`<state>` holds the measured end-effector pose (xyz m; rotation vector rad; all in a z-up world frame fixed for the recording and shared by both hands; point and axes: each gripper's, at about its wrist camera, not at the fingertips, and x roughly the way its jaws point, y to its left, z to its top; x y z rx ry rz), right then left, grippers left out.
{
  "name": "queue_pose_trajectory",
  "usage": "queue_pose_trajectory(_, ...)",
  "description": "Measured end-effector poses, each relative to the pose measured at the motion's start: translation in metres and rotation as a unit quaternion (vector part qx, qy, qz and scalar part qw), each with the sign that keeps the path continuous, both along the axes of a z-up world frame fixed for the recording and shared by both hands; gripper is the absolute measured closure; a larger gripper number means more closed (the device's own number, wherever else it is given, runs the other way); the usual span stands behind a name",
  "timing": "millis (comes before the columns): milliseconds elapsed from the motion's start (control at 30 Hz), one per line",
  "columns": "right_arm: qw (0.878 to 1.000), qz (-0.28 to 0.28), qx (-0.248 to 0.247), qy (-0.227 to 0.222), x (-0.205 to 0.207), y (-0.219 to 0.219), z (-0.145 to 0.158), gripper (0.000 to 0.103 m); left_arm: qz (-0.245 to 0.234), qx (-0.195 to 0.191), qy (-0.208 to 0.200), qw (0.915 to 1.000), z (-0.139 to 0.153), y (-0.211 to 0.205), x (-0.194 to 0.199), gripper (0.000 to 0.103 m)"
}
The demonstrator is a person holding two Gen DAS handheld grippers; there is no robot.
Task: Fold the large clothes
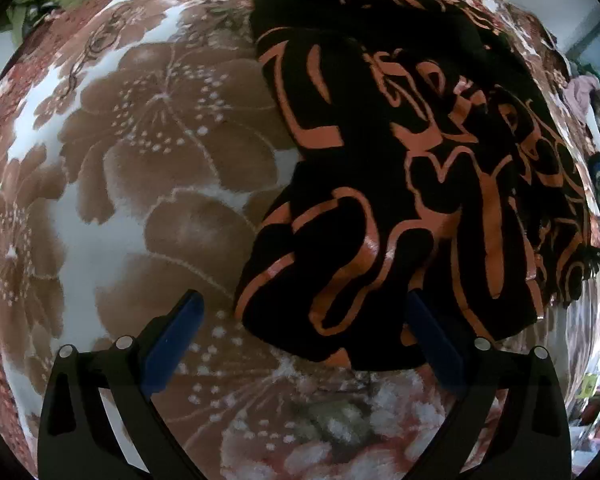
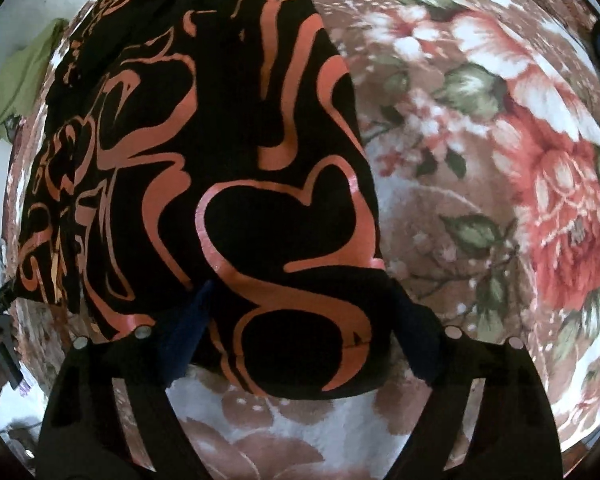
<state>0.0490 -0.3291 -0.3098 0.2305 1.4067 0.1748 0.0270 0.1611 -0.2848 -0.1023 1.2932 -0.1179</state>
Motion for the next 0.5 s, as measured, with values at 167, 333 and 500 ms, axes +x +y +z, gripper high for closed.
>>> queue_pose_trajectory(167, 1.0, 0.024, -0.001, -0.009, -0.002, 0.017, 0.005, 0.043, -0.019, -0.032, -0.011, 0.9993, 0.001, -0.008, 0.009, 0.016)
queue_pose_trajectory(333, 0.999, 0.041, 0.016, -0.012, 0.0, 0.036, 0.009, 0.068, -0.012, -0.05, -0.004, 0.9987, -0.007, -0.004, 0.016, 0.026)
queue_pose_trajectory(500, 0.998, 0.043, 0.041, -0.014, 0.005, 0.042, 0.011, 0.085, 0.0, -0.067, 0.002, 0.9978, -0.006, 0.007, 0.016, 0.063)
